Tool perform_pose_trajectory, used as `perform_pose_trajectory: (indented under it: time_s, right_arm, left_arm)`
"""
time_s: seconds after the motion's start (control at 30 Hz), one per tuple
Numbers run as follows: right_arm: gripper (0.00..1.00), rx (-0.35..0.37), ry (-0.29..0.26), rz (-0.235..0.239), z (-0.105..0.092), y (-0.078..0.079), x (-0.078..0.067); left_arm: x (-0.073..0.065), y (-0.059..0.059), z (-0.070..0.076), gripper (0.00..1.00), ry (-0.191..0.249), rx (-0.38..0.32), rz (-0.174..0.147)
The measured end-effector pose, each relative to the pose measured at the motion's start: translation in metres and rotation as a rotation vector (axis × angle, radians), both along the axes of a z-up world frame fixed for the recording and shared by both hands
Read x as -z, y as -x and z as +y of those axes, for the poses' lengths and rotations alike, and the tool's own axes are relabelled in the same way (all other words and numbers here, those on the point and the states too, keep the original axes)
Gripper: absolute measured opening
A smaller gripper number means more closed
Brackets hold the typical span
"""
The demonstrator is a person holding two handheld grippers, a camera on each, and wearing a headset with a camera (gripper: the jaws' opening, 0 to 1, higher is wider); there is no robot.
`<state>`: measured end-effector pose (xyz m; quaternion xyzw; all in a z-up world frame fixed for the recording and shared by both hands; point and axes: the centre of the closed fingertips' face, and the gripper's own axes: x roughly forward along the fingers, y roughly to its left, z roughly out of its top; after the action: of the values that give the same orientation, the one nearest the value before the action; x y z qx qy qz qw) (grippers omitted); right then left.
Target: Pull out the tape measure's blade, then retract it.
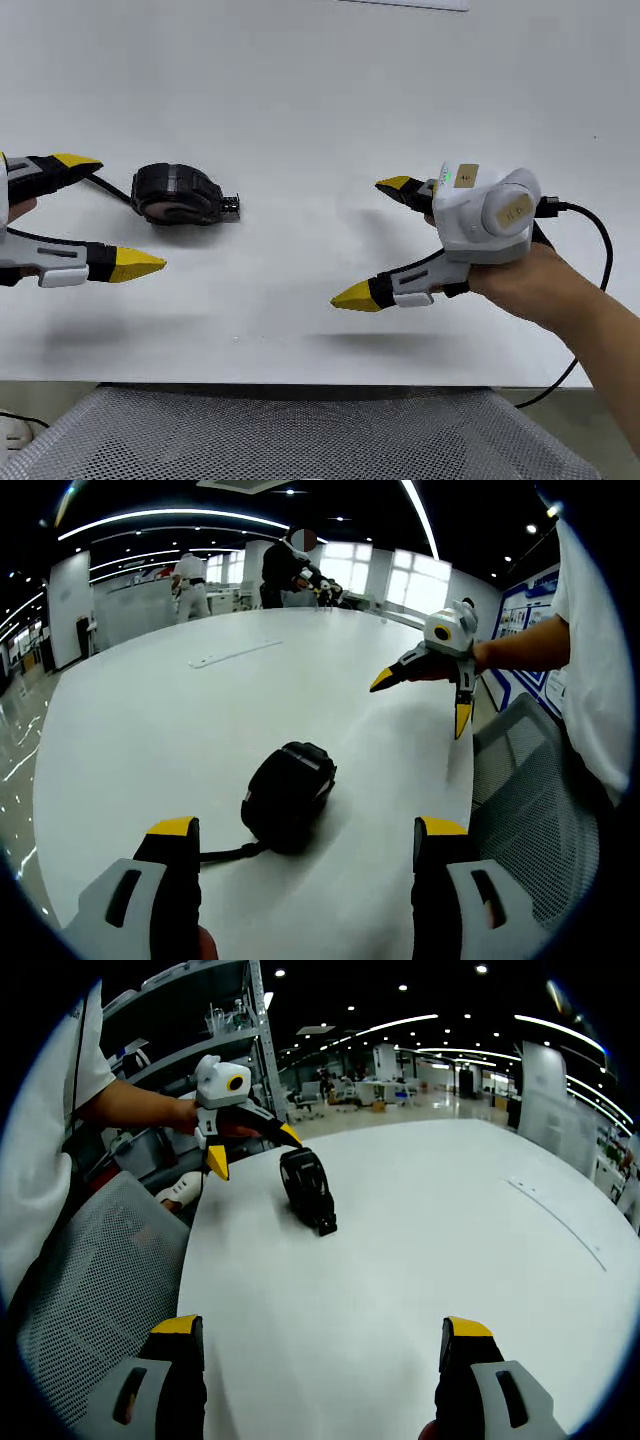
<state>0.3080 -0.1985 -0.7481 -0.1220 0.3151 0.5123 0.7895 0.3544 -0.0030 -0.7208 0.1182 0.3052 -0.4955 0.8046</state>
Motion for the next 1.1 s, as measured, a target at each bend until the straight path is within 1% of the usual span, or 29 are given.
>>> perform_pose_trajectory:
  time_s: [0.03,0.1,0.17,0.27,0.3,0.37,0.43,0.6,0.67,0.8,0.87,0.93,1.0,1.03,1.1]
  right_arm:
    - [0.97,-0.004,0.000,0.000,0.001,-0.001,0.000]
    - [0.97,-0.011,-0.001,0.000,0.003,-0.002,0.000]
    - [0.97,-0.016,0.000,0.000,0.005,-0.004,0.001]
    - [0.96,-0.025,0.002,-0.001,0.007,-0.005,0.001]
    - [0.96,-0.030,0.004,-0.001,0.008,-0.006,0.002]
    - [0.96,-0.036,0.004,-0.002,0.010,-0.008,0.002]
    - [0.96,-0.044,0.006,-0.003,0.012,-0.010,0.002]
    - [0.95,-0.057,0.007,-0.007,0.015,-0.012,0.000]
    - [0.95,-0.061,0.008,-0.008,0.015,-0.013,0.000]
    - [0.94,-0.066,0.008,-0.008,0.017,-0.014,0.001]
    - [0.94,-0.069,0.008,-0.008,0.017,-0.015,0.001]
    - [0.94,-0.071,0.008,-0.007,0.018,-0.015,0.002]
    - [0.94,-0.072,0.007,-0.007,0.019,-0.016,0.002]
    - [0.94,-0.073,0.006,-0.006,0.019,-0.016,0.002]
    - [0.94,-0.077,0.004,-0.003,0.021,-0.016,0.003]
  left_arm:
    - [0.001,-0.001,-0.001,0.83,-0.004,0.012,0.005]
    - [0.004,-0.004,-0.002,0.83,-0.012,0.032,0.006]
    - [0.006,-0.006,-0.003,0.82,-0.029,0.057,0.000]
    - [0.008,-0.009,-0.005,0.81,-0.037,0.079,0.002]
    - [0.009,-0.009,-0.005,0.80,-0.046,0.093,0.003]
    - [0.011,-0.011,-0.005,0.77,-0.061,0.114,0.004]
    - [0.014,-0.012,-0.006,0.70,-0.073,0.135,0.007]
    - [0.022,-0.017,-0.005,0.66,-0.098,0.162,0.013]
    - [0.025,-0.018,-0.005,0.63,-0.116,0.183,0.004]
    - [0.028,-0.023,-0.006,0.58,-0.128,0.194,0.009]
    - [0.030,-0.023,-0.005,0.54,-0.138,0.211,0.010]
    - [0.033,-0.024,-0.006,0.53,-0.151,0.222,0.007]
    - [0.034,-0.025,-0.006,0.50,-0.155,0.229,0.009]
    - [0.034,-0.025,-0.007,0.49,-0.149,0.237,0.014]
    - [0.036,-0.026,-0.008,0.48,-0.153,0.245,0.015]
